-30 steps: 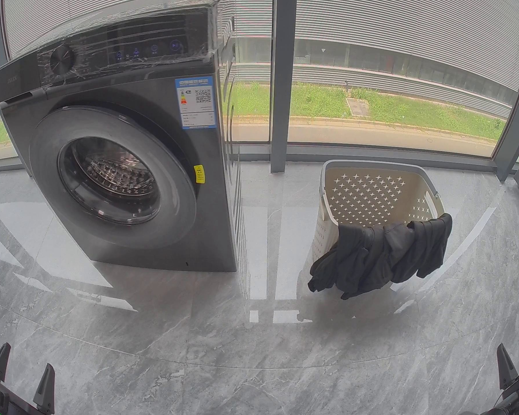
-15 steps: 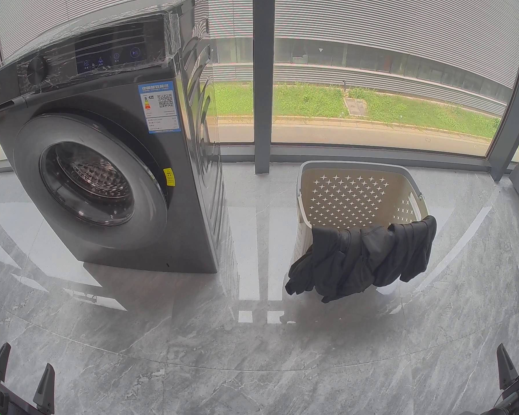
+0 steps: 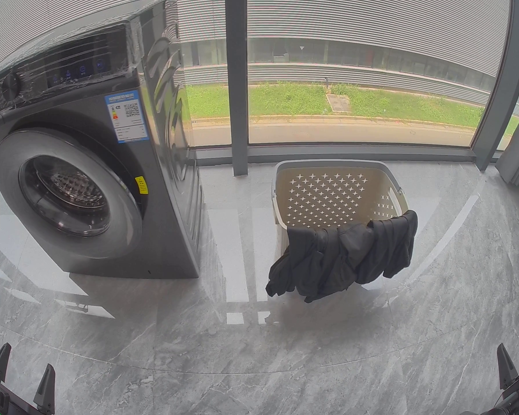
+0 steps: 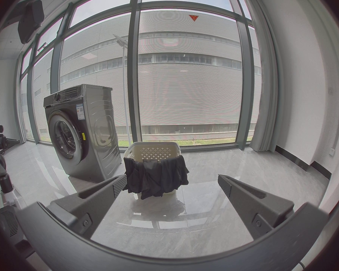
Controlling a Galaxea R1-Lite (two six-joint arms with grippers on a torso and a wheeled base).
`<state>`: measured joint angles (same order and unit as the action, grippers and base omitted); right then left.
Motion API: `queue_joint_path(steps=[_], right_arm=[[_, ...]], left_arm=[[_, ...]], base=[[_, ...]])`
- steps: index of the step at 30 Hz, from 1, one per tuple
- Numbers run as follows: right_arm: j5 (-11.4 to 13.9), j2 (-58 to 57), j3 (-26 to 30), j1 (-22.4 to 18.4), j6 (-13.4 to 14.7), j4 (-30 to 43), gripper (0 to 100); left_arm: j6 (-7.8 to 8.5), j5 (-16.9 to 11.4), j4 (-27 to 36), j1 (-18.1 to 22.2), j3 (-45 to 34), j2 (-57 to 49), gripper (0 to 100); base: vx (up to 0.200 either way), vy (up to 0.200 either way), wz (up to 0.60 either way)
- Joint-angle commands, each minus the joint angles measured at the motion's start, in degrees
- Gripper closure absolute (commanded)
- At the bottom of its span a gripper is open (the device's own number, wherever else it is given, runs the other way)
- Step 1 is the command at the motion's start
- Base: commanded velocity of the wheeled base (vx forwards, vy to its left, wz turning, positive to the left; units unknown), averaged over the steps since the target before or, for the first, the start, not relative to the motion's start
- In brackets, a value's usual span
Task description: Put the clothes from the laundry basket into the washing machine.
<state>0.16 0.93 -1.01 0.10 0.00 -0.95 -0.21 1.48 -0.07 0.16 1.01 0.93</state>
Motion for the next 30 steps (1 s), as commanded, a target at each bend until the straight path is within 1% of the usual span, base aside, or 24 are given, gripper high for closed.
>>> queue_joint_path(steps=[1,30], right_arm=[[0.02,-0.93,1.01,-0.01,0.00,-0.02,0],[0.02,-0.93,1.01,-0.01,0.00,-0.02,0]], left_arm=[[0.03,0.02,-0.01,0.02,-1.01,-0.93,0],[0.12,0.11,-0.10,0.02,-1.01,-0.93,0]], base=[[0.000,0.000,0.00],[0.000,-0.200,0.00]])
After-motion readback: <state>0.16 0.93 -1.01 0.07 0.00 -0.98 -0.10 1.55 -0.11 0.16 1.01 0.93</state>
